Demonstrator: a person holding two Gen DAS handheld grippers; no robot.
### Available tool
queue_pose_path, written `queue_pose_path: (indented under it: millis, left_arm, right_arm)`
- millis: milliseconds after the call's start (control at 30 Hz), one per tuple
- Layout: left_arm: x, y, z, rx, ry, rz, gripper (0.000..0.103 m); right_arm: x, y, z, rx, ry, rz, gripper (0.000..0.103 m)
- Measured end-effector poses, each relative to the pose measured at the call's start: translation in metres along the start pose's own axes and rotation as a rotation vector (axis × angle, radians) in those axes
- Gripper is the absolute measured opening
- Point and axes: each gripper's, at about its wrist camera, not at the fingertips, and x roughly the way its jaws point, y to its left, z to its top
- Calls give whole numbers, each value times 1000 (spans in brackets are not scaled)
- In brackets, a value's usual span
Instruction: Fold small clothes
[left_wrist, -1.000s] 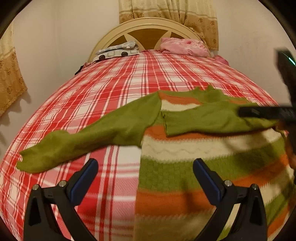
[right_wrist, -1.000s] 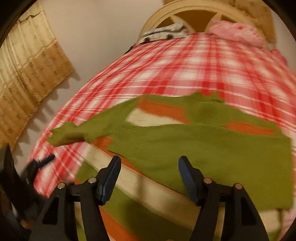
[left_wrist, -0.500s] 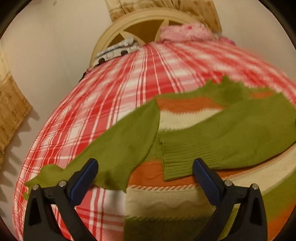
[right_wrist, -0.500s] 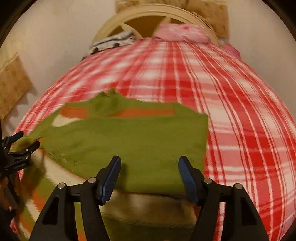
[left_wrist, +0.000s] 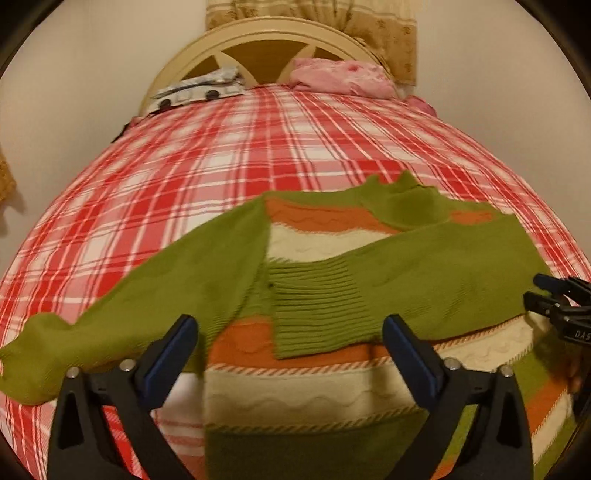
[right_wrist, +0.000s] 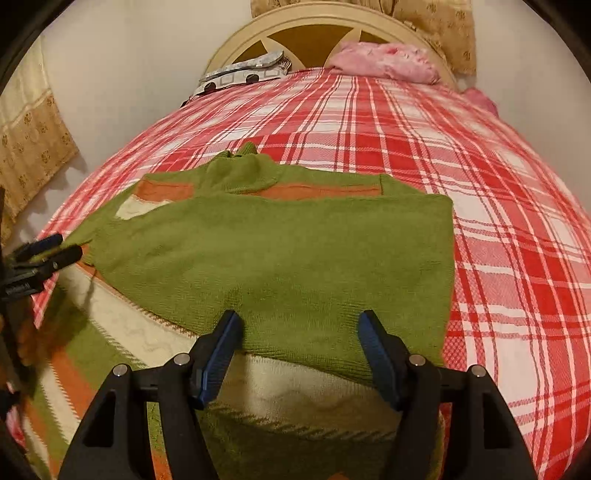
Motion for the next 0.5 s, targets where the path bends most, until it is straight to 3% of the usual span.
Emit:
queue_pose_path:
  millis: [133,267,300,333,367,400,500]
  left_arm:
    - [24,6,4,-63,73,-38,66]
    - [30,11,4,-137,86,-95,61]
    - [30,11,4,-141,79,-91,49]
    - [29,11,4,-140,71,-86,24]
    - [28,11,4,-137,62,-81,13]
    - [28,12,4,-132,61,-82,8]
    - [22,14,3,-129,50,-99,5]
  right_arm:
    - [2,6,0,-28,-1,-20,72]
    - [4,11,-4,-58,-10,-42,76]
    - [5,13,-5,-66,-13,-50,78]
    - [5,15,-6,-74,-13,-55,79]
    - [6,16,-7,-79,-13,-59,79]
    - [6,16,-7,-81,-13,-60,80]
    - [5,16,-8,-79,-17,-58,80]
